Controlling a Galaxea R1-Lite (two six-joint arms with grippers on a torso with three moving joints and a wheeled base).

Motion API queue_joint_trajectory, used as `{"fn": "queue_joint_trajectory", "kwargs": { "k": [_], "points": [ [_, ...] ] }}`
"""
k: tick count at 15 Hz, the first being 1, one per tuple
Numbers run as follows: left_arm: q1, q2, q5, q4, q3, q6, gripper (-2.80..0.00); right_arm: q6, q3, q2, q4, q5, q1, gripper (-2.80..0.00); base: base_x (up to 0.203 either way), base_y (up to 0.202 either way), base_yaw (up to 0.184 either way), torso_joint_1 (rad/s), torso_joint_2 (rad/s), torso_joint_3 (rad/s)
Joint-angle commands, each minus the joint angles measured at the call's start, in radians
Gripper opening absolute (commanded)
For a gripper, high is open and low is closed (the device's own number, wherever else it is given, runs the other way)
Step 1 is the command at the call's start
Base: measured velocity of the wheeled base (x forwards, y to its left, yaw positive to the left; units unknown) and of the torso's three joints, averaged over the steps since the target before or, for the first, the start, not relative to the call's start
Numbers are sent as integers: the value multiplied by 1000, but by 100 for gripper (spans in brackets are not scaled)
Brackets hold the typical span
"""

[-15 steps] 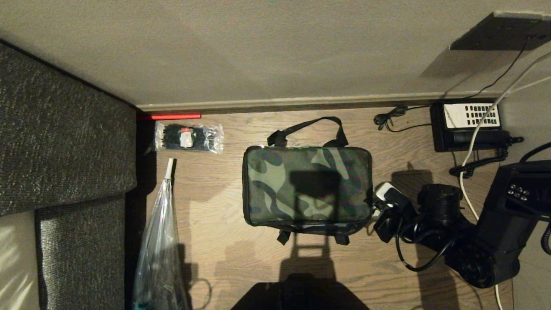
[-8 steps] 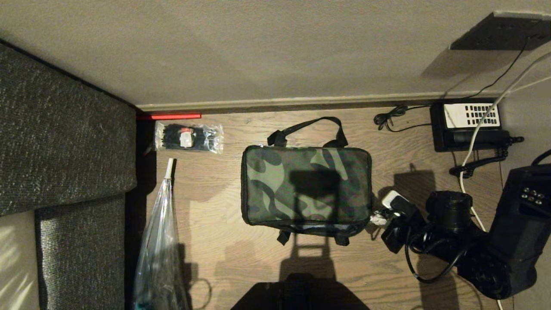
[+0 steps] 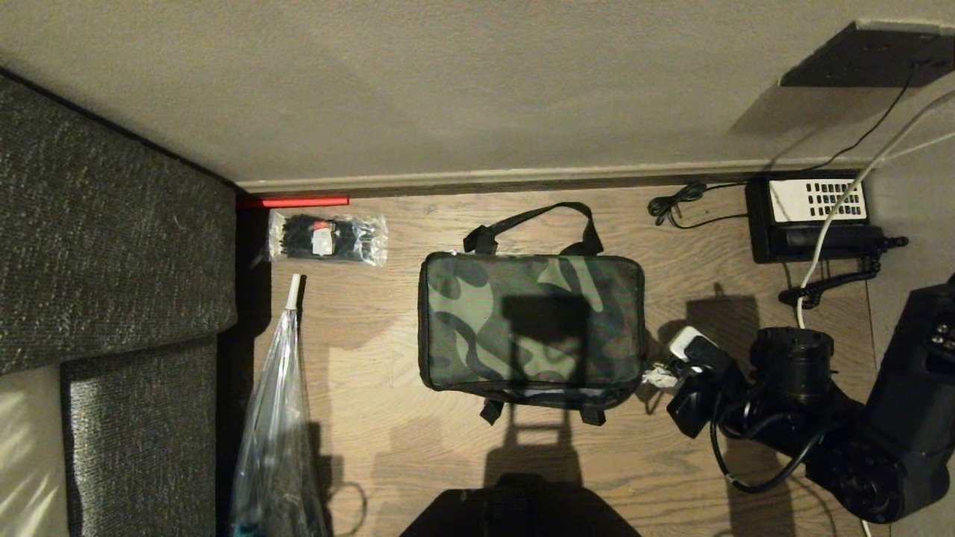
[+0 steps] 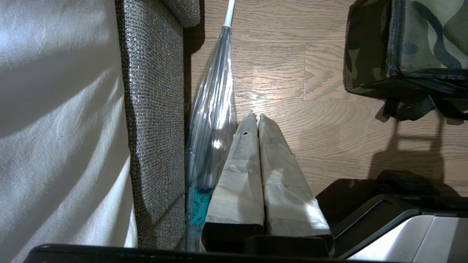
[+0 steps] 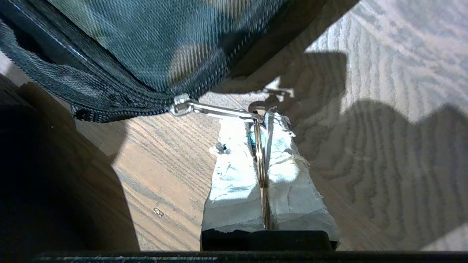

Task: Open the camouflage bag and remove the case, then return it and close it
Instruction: Open the top of the storage box

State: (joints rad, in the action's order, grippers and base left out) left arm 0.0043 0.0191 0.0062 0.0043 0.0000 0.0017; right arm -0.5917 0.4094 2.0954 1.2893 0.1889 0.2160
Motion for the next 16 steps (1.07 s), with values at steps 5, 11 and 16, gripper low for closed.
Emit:
{"fn": "queue_joint_trajectory", "kwargs": {
  "k": [5,11,16],
  "points": [
    [0,-2,0,-1,3,0,-280,-25,3,-29,8,1,0,-280,0,0,0,0,0,0],
    [0,-2,0,0,3,0,-280,-23,19,-29,8,-20,0,-280,0,0,0,0,0,0],
    [0,-2,0,0,3,0,-280,-22,32,-20,8,-28,-12,-280,0,0,0,0,0,0]
  ]
}}
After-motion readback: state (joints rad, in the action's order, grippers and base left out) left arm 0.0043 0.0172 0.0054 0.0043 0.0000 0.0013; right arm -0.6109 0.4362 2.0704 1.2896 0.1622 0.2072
